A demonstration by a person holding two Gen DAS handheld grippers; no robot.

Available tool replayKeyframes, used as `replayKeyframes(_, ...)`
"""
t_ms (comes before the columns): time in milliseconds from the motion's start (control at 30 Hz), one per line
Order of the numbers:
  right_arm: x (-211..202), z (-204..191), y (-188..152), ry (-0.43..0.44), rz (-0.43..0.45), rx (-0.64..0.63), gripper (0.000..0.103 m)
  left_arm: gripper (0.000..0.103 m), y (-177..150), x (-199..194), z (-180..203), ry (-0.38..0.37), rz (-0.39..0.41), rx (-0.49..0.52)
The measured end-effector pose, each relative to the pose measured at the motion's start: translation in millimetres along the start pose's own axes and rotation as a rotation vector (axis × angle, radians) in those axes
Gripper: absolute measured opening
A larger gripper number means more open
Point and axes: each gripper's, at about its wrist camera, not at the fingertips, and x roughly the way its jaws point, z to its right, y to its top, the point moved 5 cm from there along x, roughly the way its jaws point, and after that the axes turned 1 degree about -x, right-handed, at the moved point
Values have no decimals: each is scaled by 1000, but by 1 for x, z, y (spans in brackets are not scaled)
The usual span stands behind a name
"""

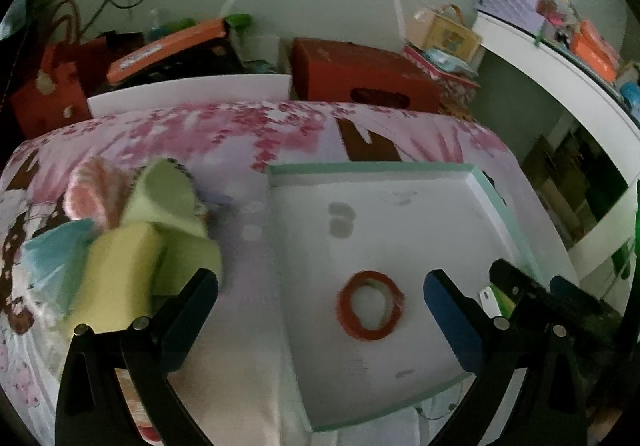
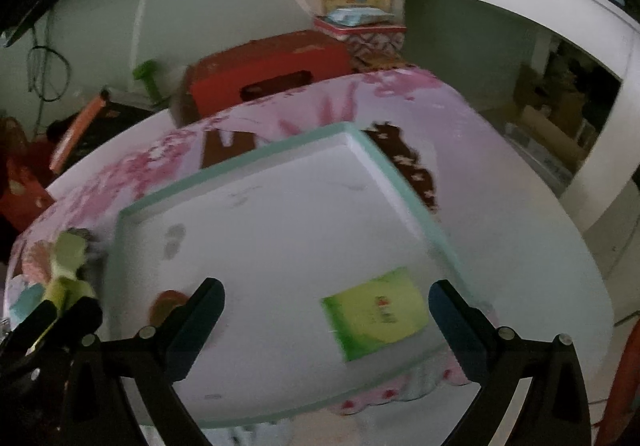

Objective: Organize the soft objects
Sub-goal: 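Move both tools back from the tray to the pile of soft items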

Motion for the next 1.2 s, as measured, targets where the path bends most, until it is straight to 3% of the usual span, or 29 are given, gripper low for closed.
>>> replayKeyframes(200,-7,-48,-6,78,12,-78,103,103,3,-25,-47,49,22,-114)
replayKeyframes(467,-15,-116,-24,183,18,-212,103,103,-4,-59,-116,189,21,-187)
replayKeyframes(733,-22,-167,-41,276,23,-322,103,103,-18,-68,-170,202,-35,-341)
replayKeyframes(1200,-29,-230,-63,429,3,-419,103,102,-21,-55,-215,225,-72,-494)
